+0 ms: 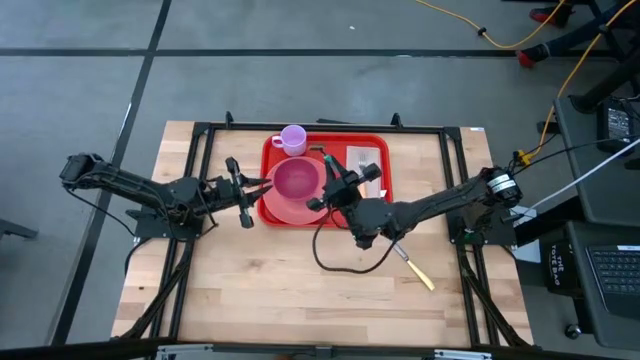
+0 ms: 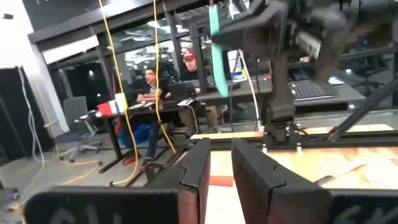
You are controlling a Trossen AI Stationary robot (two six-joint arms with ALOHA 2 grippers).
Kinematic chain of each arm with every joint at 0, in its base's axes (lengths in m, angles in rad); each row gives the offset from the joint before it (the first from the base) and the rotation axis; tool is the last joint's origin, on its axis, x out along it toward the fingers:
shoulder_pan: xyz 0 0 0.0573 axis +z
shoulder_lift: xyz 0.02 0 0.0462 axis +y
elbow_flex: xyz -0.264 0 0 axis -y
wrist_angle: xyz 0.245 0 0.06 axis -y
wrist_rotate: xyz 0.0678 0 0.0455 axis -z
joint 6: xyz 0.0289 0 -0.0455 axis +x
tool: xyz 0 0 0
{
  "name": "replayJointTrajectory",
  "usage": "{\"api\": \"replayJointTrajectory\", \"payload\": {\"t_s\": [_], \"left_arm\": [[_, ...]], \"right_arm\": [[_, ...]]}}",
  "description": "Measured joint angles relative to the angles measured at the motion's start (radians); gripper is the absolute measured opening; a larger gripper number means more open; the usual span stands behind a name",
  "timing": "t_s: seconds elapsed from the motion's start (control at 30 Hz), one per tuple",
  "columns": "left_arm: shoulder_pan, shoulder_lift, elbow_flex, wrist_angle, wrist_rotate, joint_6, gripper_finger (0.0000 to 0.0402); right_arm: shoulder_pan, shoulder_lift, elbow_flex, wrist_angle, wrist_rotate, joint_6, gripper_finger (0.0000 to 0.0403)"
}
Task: Set up tray
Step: Put the blue spoon beside the orange fork on the brown napkin
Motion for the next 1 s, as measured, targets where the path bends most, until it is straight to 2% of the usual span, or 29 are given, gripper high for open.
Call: {"api": "replayJointTrajectory", "payload": {"t_s": [0.1,0.17,0.27,0.3,0.37,0.43,0.6,0.77,1.0], "left_arm": [[0.0,0.0,0.0,-0.003,0.019,-0.013,0.0058],[0.0,0.0,0.0,-0.009,0.026,-0.014,0.0058],[0.0,0.0,0.0,-0.014,0.025,-0.014,0.0058],[0.0,0.0,0.0,-0.017,0.025,-0.014,0.0058],[0.0,0.0,0.0,-0.016,0.026,-0.014,0.0057],[0.0,0.0,0.0,-0.016,0.027,-0.014,0.0057],[0.0,0.0,0.0,-0.016,0.027,-0.014,0.0056],[0.0,0.0,0.0,-0.017,0.026,-0.014,0.0056],[0.0,0.0,0.0,-0.028,0.025,-0.005,0.0056]], "right_arm": [[0.005,-0.037,0.014,-0.101,-0.039,0.051,0.0057],[0.007,-0.07,0.014,-0.234,-0.126,0.174,0.0057],[-0.011,-0.147,0.014,-0.598,-0.375,0.551,0.0057],[-0.025,-0.166,0.015,-0.71,-0.429,0.69,0.0057],[-0.051,-0.177,0.015,-0.905,-0.426,0.902,0.0057],[-0.07,-0.164,0.012,-1.017,-0.405,1.032,0.0057],[-0.1,-0.133,0.013,-1.063,-0.427,1.184,0.0057],[-0.142,-0.102,0.012,-1.068,-0.429,1.259,0.0057],[-0.202,-0.089,0.012,-1.172,-0.576,1.444,0.0057]]}}
